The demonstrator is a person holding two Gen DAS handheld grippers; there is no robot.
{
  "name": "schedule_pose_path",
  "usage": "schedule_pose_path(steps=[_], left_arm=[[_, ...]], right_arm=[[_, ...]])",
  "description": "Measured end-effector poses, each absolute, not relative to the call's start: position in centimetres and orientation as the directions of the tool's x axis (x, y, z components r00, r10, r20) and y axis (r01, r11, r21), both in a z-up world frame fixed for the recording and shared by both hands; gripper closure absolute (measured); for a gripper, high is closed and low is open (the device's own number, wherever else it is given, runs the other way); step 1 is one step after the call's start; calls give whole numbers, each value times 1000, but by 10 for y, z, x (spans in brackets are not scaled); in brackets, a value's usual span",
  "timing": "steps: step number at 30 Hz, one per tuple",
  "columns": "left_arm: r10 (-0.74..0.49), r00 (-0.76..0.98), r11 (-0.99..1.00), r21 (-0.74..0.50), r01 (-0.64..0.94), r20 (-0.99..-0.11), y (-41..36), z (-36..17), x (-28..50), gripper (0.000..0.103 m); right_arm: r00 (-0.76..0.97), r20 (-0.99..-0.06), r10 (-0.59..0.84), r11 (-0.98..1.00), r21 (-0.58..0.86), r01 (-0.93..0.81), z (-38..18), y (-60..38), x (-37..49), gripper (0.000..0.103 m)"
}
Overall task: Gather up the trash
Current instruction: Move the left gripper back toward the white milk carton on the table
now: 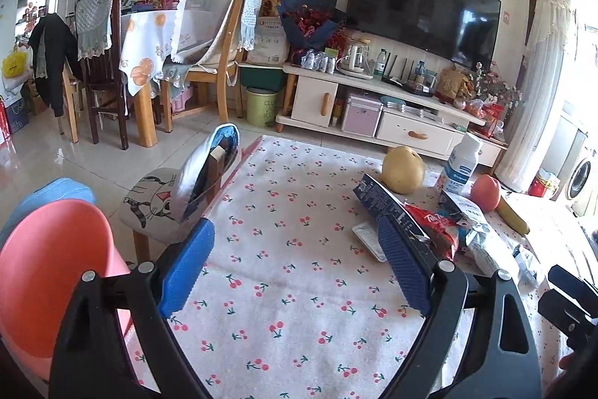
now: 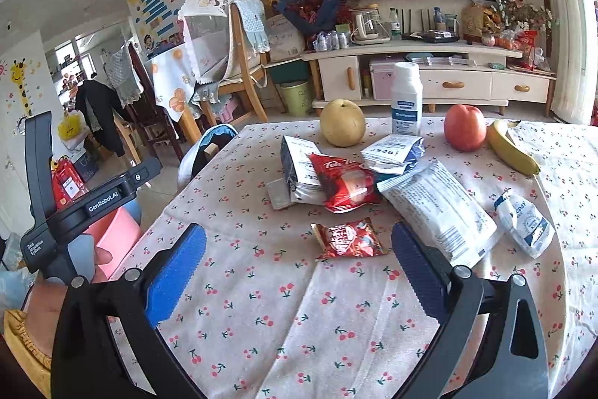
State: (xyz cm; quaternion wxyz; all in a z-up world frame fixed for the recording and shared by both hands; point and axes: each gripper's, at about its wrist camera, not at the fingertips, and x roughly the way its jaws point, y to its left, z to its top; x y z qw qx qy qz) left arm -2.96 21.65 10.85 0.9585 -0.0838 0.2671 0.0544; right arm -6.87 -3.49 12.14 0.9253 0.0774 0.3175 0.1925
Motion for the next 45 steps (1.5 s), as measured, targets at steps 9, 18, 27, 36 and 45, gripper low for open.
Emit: schedule_pose_path(steps=[9, 18, 27, 36, 45], left_arm=[[-29, 840, 981, -177, -80, -543, 193, 103, -26, 13], [-123, 820, 980, -199, 12, -558, 154, 105, -1, 13], [-264, 735, 965, -175, 197, -624, 82, 99, 82, 13], [-292, 640, 951, -285, 117, -711, 51, 77, 167, 17], [-360, 536, 932, -271, 240, -764, -11, 66, 183, 17]], right_arm=[[744, -557, 369, 926, 291, -241, 122, -81, -63, 5], [791, -554, 258, 960, 237, -147, 125, -129, -49, 5], [779, -595, 199, 936, 351, 28, 104, -215, -12, 5], [748, -631, 205, 901, 420, 108, 80, -253, 6, 5], [716, -667, 205, 925, 371, 80, 70, -243, 21, 5]])
